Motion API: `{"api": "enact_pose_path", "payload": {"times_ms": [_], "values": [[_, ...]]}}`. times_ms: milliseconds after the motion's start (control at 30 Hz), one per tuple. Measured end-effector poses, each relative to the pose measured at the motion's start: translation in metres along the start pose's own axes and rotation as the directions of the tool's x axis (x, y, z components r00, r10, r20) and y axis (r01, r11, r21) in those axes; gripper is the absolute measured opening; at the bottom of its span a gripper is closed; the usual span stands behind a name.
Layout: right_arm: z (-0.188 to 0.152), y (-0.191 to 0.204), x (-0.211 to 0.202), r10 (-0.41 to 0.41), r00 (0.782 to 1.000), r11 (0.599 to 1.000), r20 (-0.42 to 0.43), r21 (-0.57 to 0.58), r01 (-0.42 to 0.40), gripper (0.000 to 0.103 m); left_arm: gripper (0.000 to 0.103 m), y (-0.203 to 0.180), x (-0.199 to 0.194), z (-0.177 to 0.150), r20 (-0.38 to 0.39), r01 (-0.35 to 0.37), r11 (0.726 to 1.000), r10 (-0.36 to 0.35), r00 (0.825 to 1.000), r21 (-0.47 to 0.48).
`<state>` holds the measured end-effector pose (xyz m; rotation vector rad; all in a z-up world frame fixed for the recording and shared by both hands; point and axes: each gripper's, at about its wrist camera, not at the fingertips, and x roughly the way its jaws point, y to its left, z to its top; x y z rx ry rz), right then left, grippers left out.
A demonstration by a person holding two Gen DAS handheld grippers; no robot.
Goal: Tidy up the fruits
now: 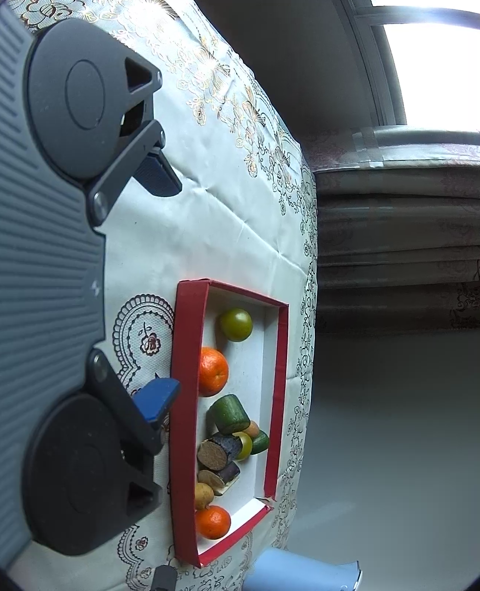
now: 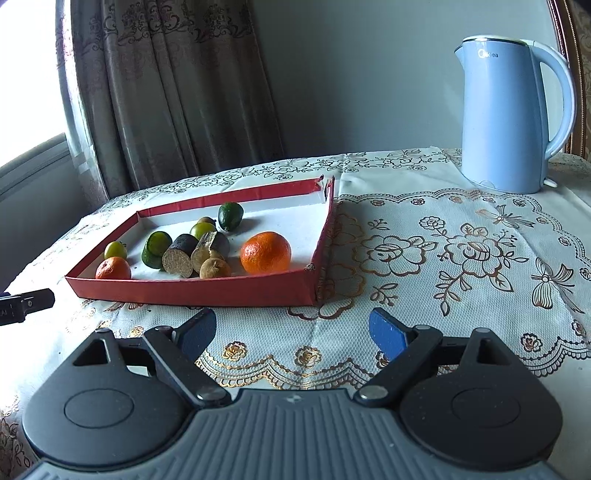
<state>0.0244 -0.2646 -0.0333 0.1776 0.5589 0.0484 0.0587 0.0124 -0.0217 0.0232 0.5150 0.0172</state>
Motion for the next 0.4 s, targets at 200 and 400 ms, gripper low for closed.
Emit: {"api": "enact_pose_path", "payload": {"times_ms": [200, 400], "values": [[0.002, 0.014, -0.005, 0.026, 1.0, 0.999, 0.017, -0.029, -0.025, 0.09, 0.103, -0.002, 0.003, -0.001, -0.006, -0.009, 1.0, 0.01, 1.0, 0.01], [0.003, 0.025, -0.008, 0.055, 0.998, 0.998, 0.033, -0.042, -0.053, 0.09, 0.103, -0.006, 0.001, -0.002, 0.012, -0.014, 0.999, 0.014, 1.0, 0.03]]}}
